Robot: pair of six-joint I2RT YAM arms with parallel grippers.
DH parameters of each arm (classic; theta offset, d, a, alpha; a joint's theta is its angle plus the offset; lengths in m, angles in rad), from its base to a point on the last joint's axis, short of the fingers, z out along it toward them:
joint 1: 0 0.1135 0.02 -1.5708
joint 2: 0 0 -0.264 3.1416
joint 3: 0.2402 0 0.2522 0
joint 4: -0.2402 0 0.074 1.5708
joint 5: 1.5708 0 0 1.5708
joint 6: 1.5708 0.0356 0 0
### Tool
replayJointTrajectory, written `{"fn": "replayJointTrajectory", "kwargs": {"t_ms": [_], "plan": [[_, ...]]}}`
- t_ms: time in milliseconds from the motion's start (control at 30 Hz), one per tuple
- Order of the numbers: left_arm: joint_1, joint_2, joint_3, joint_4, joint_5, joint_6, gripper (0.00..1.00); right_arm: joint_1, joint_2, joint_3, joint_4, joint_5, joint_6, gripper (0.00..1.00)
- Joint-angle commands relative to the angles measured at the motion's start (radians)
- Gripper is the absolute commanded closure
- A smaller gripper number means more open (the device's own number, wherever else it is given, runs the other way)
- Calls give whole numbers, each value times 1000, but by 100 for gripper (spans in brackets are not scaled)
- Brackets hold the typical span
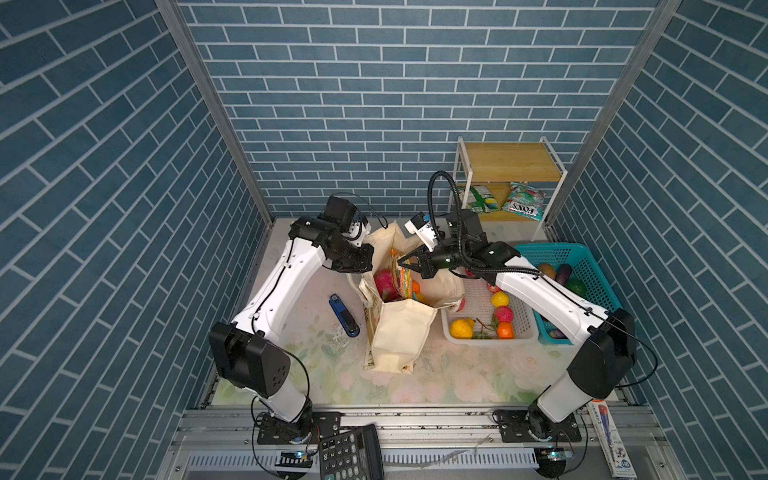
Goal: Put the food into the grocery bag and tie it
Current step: 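Lower the orange candy bag into the cream bag and open the right gripper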
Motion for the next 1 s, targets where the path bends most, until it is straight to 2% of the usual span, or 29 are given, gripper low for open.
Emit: {"fn": "replayJointTrajectory", "kwargs": {"t_ms": [0,333,567,633,767,867,967], "plan": [[5,-38,-10,13,-7,6,95,6,8,-20,23,-6,-58,100],[5,-66,-34,27,-7,-8,95,13,26,-104,47,6,-72,100],[5,-78,-38,30,-9,-16,96,54,72,-73,4,24,-133,99],[5,-80,-40,29,-11,-18,95,68,72,-69,-1,27,-142,93],[7,-88,-34,21,-26,-15,95,76,30,-71,14,58,-179,67],[7,-91,-37,21,-30,-12,95,77,-43,-71,43,164,-205,52],[8,-101,-51,28,-30,-11,95,75,-121,-37,27,298,-205,45]]}}
